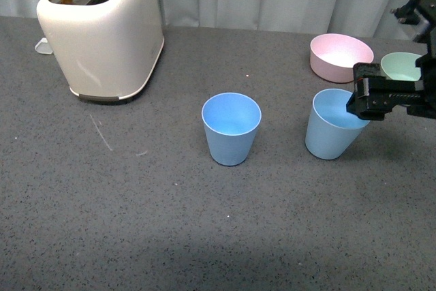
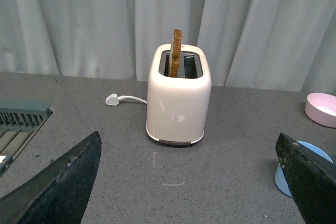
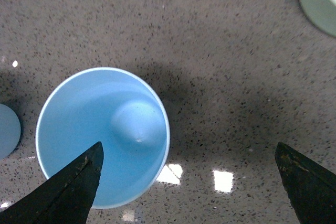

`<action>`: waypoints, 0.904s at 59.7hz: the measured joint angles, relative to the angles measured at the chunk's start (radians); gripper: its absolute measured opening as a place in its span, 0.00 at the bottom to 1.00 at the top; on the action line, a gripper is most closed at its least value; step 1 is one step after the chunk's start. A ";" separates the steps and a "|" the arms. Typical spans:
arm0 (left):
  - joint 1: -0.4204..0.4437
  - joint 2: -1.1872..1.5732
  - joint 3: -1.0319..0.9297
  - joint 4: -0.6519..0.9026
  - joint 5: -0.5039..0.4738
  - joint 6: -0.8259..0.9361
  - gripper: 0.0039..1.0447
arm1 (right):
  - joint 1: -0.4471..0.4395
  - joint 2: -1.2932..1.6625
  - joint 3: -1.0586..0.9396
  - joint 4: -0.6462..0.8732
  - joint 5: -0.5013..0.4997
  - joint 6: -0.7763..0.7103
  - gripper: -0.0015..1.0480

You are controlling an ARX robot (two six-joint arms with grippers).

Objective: Stack blue cups with both arms

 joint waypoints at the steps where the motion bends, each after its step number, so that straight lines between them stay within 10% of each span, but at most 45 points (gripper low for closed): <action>1: 0.000 0.000 0.000 0.000 0.000 0.000 0.94 | 0.002 0.006 0.005 -0.003 0.000 0.001 0.91; 21: 0.000 0.000 0.000 0.000 0.000 0.000 0.94 | 0.034 0.096 0.089 -0.057 0.018 0.047 0.55; 38: 0.000 0.000 0.000 0.000 0.000 0.000 0.94 | 0.041 0.109 0.114 -0.105 0.038 0.077 0.04; 54: 0.000 0.000 0.000 0.000 0.000 0.000 0.94 | 0.039 0.052 0.116 -0.143 -0.049 0.118 0.01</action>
